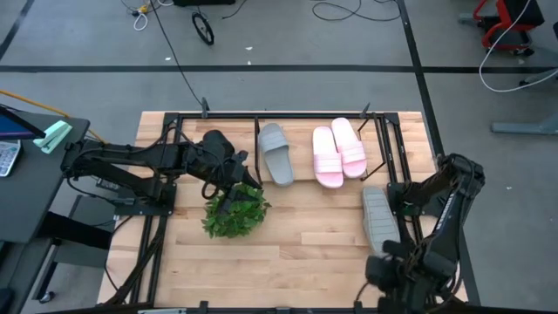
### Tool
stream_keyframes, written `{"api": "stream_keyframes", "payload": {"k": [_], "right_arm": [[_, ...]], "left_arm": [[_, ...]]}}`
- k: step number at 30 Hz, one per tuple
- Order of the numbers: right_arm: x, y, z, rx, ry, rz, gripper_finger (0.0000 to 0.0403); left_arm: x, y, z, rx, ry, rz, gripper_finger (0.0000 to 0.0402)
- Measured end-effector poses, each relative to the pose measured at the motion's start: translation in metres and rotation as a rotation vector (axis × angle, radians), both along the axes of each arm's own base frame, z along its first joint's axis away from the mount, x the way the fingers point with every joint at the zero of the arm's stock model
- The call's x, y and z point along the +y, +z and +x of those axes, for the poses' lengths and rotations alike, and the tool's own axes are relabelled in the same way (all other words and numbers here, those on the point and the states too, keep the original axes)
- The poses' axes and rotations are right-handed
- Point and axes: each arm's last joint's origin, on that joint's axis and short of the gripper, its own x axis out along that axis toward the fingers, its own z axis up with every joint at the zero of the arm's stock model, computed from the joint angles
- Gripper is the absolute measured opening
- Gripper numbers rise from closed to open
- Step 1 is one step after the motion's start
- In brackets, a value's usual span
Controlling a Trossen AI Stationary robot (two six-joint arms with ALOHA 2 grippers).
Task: Pick and place slides into the shelf
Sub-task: Put the gray slide on the shelf
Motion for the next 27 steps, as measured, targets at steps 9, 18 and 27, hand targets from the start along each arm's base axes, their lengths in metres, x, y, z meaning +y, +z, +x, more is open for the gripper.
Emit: {"api": "stream_keyframes", "payload": {"k": [9,18,27], "right_arm": [[0.010,-0.009,0.019,0.071,0.146,0.133,0.0032],[0.047,-0.018,0.019,0.059,0.183,0.252,0.0004],[0.027,-0.016,-0.003,0.227,0.032,-0.232,0.0013]], "left_arm": [[-0.004,0.000,0.000,0.005,-0.005,-0.015,0.0172],[-0.022,0.000,-0.002,0.005,0.028,0.014,0.0172],[-0.036,0.000,-0.005,0.005,0.110,0.021,0.0172]]}}
